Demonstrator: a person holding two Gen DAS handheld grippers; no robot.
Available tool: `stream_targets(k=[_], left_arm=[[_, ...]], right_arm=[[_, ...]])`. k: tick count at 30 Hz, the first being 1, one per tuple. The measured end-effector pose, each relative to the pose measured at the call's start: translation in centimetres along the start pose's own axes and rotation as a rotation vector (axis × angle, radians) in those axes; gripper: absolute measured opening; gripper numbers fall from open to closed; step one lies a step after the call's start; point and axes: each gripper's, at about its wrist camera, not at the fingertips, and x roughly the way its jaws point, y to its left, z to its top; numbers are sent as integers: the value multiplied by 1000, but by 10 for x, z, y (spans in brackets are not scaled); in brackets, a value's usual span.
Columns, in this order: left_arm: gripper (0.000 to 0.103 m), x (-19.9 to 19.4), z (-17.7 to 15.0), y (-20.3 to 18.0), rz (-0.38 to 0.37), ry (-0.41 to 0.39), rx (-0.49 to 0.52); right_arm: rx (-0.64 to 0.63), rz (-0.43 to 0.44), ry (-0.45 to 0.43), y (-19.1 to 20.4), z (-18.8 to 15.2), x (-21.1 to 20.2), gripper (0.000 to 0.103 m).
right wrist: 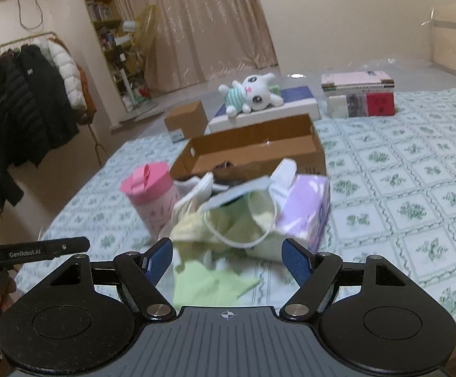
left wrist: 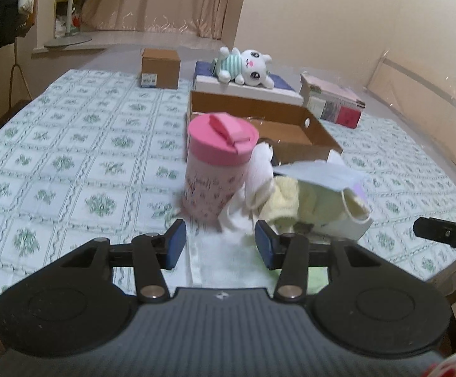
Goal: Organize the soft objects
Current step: 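Move both tools back toward the pile beside the pink tumbler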
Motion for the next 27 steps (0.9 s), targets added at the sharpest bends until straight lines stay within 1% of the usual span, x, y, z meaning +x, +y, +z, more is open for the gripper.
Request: stream_targets(k=[5,10,15,27], left_arm=[[45,3,-9,2,7,19,-1],[48,9,-11,2,10,35,7],[51,18,-16,5,18,53,11],[52,43,-21,13,20,106,9]], right_arm=[[-38,5,51,8,-17,9,76],[-65,15,91,15,-28,21,76],[-78,25,118,19,-32,34,76],[-145,39,198,27,-44,78,76]])
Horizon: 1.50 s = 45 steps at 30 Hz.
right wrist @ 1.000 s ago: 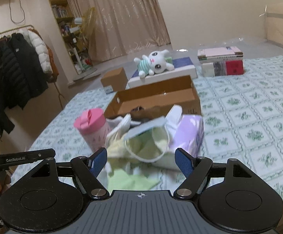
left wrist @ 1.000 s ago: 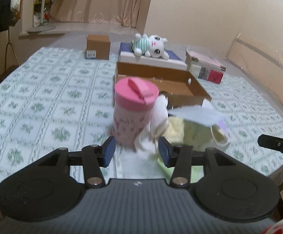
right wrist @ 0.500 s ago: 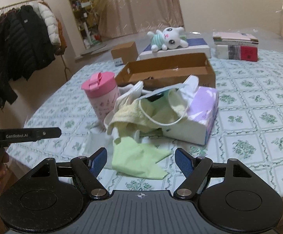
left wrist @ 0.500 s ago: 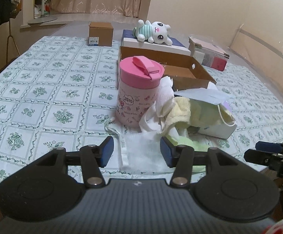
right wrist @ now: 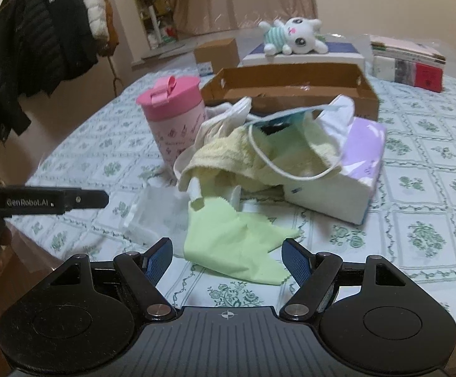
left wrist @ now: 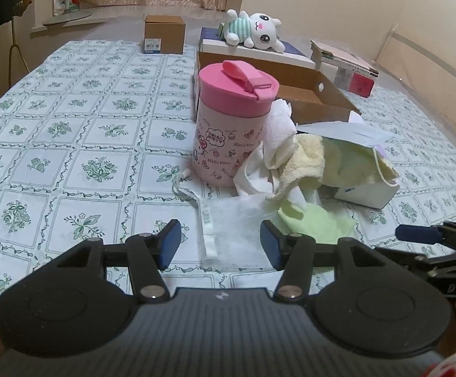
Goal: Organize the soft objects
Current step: 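Move both tools back toward the pile beside the pink tumbler, then grasp the green cloth with the right gripper while the left grasps the white mesh bag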
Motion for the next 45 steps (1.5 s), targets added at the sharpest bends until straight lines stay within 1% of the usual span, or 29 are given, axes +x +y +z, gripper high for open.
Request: stream_targets(k=[8,11,14,16,19,20,21,22,23,24,25,26,27,29,31,33,35,38,39,41,45], left_arm=[[52,19,-1,4,-7,38,-2],[52,26,-1,5,-25,54,-15],[52,30,-1,4,-29,61,-11],[52,33,0,3,-32,65,-12],[53,38,0,3,-33,70,-12],[53,39,0,3,-34,73,-12],[53,41,0,3,-35,75,-12],[53,42,-1,2,-36,78,-12],[53,43,-1,2,-38,81,-12],[53,44,-2,1,-41,83,-10],[53,45,-2,0,-42,86,-7],[53,46,-3,-2,-45,89,-2],[53,47,-4,-3,-48,93,4],[54,49,-5,-7,-54,105,19],[62,49,-6,-10,-58,108,30],[64,49,-7,-15,-69,107,46],[67,49,-8,-22,-86,103,71],[73,50,-10,-35,-114,93,152],[78,51,-11,-41,-127,90,198],[84,54,-12,-51,-147,79,303],[91,62,-15,-64,-167,60,546]], right_arm=[[-46,13,62,5,0,40,76],[-48,19,96,5,1,57,76],[-47,19,112,3,3,70,76],[-23,26,120,-2,5,77,76],[54,52,116,-14,7,79,76],[76,59,114,-19,8,78,73],[86,59,113,-21,9,77,61],[89,52,113,-23,9,76,54],[91,43,113,-26,9,75,43],[97,41,114,-28,9,74,35],[105,40,114,-30,9,72,30],[113,36,113,-32,9,70,17],[118,28,108,-34,8,67,9],[122,6,92,-36,8,60,8],[119,-20,73,-38,7,52,7],[124,-48,55,-40,6,43,7],[141,-57,43,-45,5,35,7],[147,-76,29,-52,4,24,7],[148,-81,27,-53,3,21,7],[155,-88,22,-57,3,16,7],[160,-97,16,-60,1,13,7]])
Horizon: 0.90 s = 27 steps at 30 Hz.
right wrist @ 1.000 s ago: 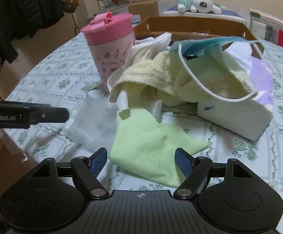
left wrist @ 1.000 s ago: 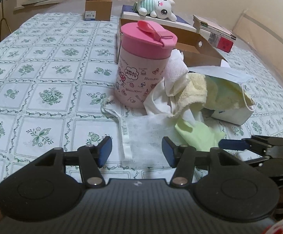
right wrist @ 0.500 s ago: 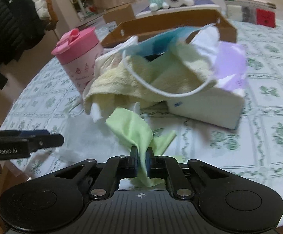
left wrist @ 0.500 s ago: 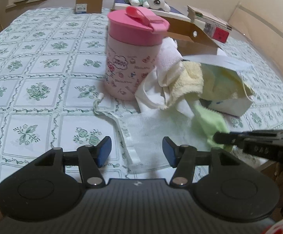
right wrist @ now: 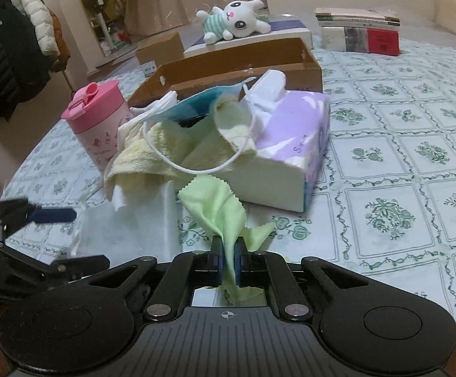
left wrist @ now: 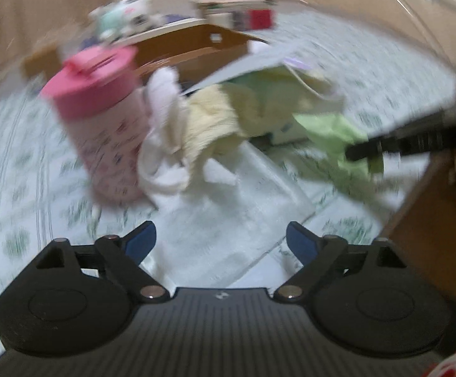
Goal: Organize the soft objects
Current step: 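Grasp the green cloth with the right gripper while the left grasps the white mesh bag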
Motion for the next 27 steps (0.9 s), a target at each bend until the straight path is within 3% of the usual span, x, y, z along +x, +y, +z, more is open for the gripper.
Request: stream_targets(k=[5,11,18,24,27], left_arm=[[92,21,0,2,-29,70,204],[88,41,0,20,-102,150,216],[56,41,-1,24,-158,160,192],[17,32,-3,23,-118,154,117],[9,24,-7,18,-89,152,74]], right_arm=[[0,3,11,2,0,5,7],[-1,7,32,2,-4,13,7],[-6,11,40,5,-4,16,7],[-16,22,43,11,-6,14,7],[-22,24,35,15,-6,10,7]])
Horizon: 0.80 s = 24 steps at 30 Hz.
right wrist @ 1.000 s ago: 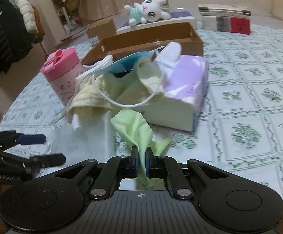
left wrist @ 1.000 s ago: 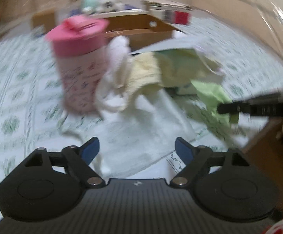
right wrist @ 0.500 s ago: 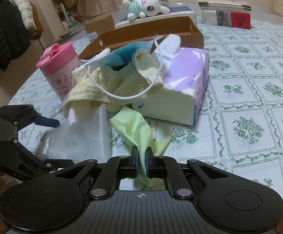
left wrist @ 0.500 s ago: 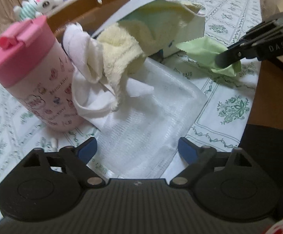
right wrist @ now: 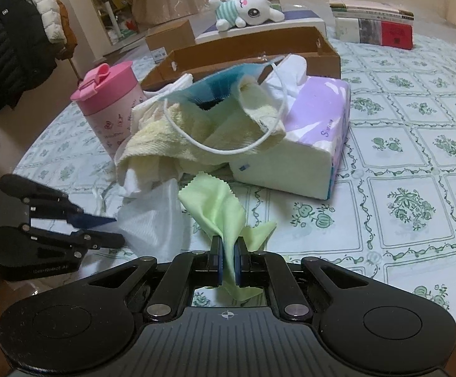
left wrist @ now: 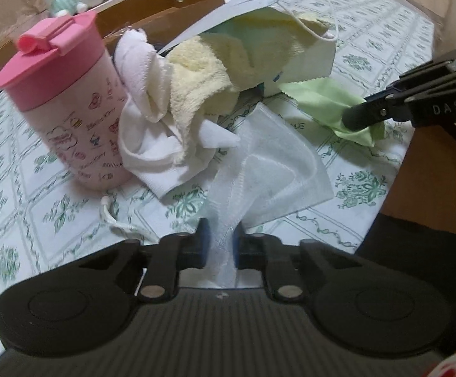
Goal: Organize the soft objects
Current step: 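Grasp the green cloth with the right gripper while the left grasps the white mesh bag, then carry the green cloth and mesh bag into the cardboard box and release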
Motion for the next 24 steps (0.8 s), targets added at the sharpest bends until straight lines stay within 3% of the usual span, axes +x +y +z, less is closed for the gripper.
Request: stream_targets(k=[11,17,24], left_arm=[[3,-40,-25,-10,14,-94,-394],[3,-63,-29,-13,31,-146,-478],[2,-88,-26,-17,46,-199,-499]], right_arm=[[-32,-4,-27,16,-2,-18,7],[-52,-3,-55,28,-2,-32,7],[-80,-3,-83,42,-4,-49,7]])
